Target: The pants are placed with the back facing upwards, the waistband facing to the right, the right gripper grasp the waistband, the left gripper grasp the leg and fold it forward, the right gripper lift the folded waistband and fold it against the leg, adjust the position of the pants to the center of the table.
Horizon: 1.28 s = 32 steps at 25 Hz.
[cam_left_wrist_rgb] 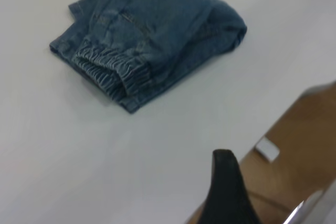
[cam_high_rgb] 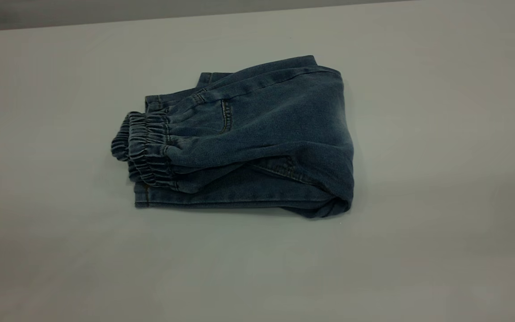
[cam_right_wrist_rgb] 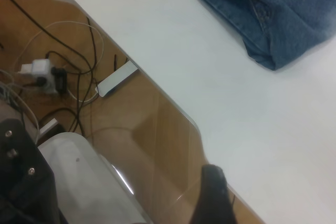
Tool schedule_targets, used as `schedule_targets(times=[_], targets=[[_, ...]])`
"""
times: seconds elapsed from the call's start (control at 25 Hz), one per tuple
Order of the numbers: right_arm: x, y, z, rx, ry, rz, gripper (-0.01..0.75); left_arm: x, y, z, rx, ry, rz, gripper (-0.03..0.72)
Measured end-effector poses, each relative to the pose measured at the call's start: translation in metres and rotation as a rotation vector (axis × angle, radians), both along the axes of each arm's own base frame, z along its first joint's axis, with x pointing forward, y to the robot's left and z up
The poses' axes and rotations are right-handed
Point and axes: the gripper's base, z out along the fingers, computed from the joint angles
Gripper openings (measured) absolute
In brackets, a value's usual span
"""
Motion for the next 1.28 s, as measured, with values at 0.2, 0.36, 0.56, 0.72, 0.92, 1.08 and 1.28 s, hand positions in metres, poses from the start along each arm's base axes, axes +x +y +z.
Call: schedule_targets(times=[0.2, 0.36, 0.56, 0.72, 0.92, 1.08, 1.28], targets=[[0.000, 0.000, 0.000, 0.001, -0.001, 0.000, 0.459, 0.005, 0.002, -0.003, -0.051, -0.004, 0.086, 0.454], [0.001, -0.001, 0.000, 0.004, 0.003, -0.049, 0.459, 0.006, 0.003, -0.003, -0.064, 0.009, 0.117, 0.454], [0.006, -0.007, 0.000, 0.009, -0.003, -0.250, 0.459, 0.006, 0.003, -0.003, -0.061, 0.009, 0.114, 0.454], [0.012, -0.014, 0.000, 0.008, -0.006, -0.479, 0.459, 0.006, 0.003, -0.003, -0.060, 0.009, 0.113, 0.454], [0.004, -0.022, 0.003, 0.031, -0.076, -0.710, 0.459, 0.006, 0.003, -0.003, -0.060, 0.009, 0.113, 0.454], [-0.012, -0.022, 0.004, 0.066, -0.183, -0.763, 0.459, 0.006, 0.003, -0.003, -0.059, 0.008, 0.124, 0.454], [-0.028, -0.021, 0.004, 0.100, -0.275, -0.727, 0.459, 0.007, 0.003, -0.003, -0.059, 0.004, 0.253, 0.454]])
